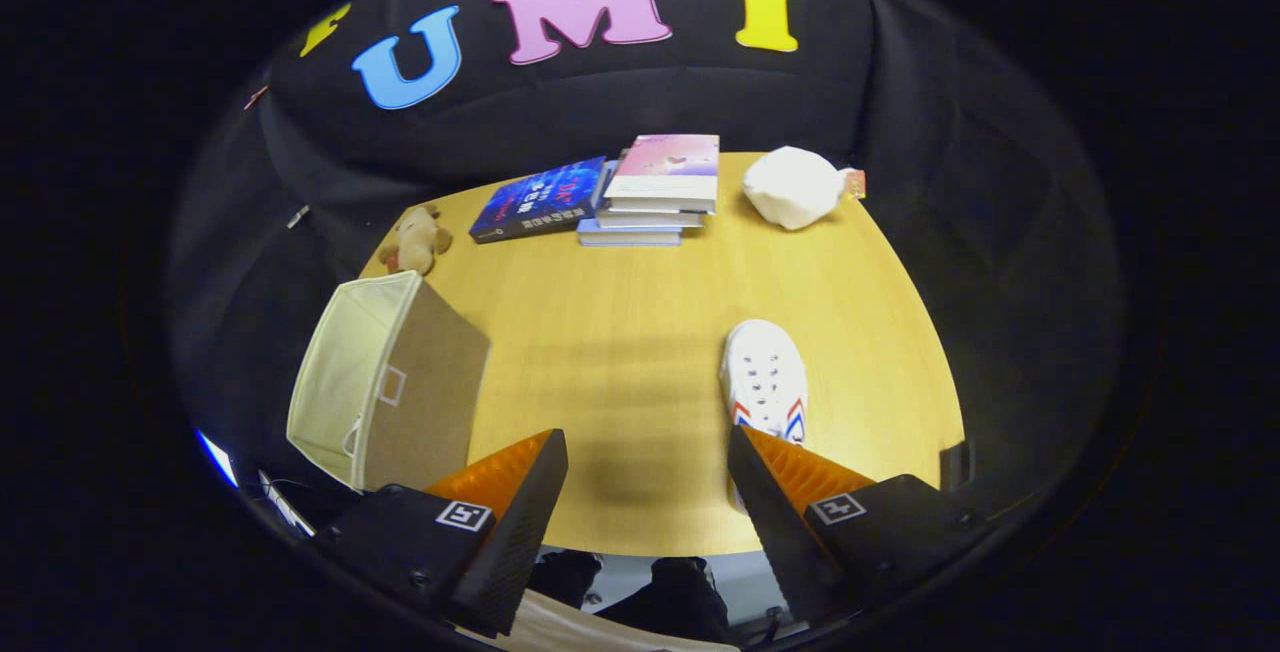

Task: Open the storage box then place both shoes into the box .Put the left shoe in first, then the right shoe, with the right side of both shoes facing outward in a uniform manner.

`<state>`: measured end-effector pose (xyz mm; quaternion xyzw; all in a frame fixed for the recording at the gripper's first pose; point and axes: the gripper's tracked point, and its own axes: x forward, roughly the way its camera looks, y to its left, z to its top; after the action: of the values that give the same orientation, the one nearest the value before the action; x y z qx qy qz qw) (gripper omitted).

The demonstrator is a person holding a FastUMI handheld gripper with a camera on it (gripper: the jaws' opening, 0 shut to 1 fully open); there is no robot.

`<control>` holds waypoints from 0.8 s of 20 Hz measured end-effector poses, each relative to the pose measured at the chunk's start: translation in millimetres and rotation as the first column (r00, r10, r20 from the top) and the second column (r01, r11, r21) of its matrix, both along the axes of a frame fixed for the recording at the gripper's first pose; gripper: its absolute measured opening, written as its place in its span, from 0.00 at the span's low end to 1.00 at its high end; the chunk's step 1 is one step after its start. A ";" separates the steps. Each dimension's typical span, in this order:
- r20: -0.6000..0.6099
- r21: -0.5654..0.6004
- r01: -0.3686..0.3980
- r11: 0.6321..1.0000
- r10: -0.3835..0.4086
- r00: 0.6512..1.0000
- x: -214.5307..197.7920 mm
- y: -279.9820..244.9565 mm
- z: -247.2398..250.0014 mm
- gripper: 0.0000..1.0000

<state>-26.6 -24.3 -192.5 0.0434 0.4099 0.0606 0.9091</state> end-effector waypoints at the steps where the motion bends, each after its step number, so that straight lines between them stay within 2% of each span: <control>1: -0.010 -0.007 0.014 1.000 -0.014 1.000 1.9 -16.3 -8.2 0.99; 4: -0.045 -0.054 0.022 0.998 -0.024 0.999 9.0 -61.9 -34.9 0.99; 10: -0.166 -0.155 -0.018 0.988 -0.008 0.986 23.3 -127.6 -99.9 0.99; 13: -0.224 -0.154 -0.048 0.987 0.012 0.974 29.3 -134.0 -124.5 0.99; 16: -0.257 -0.108 -0.066 0.992 0.036 0.966 34.9 -121.0 -138.3 0.92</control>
<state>8.3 -145.4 -330.8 -0.0126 0.5271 0.0539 0.8480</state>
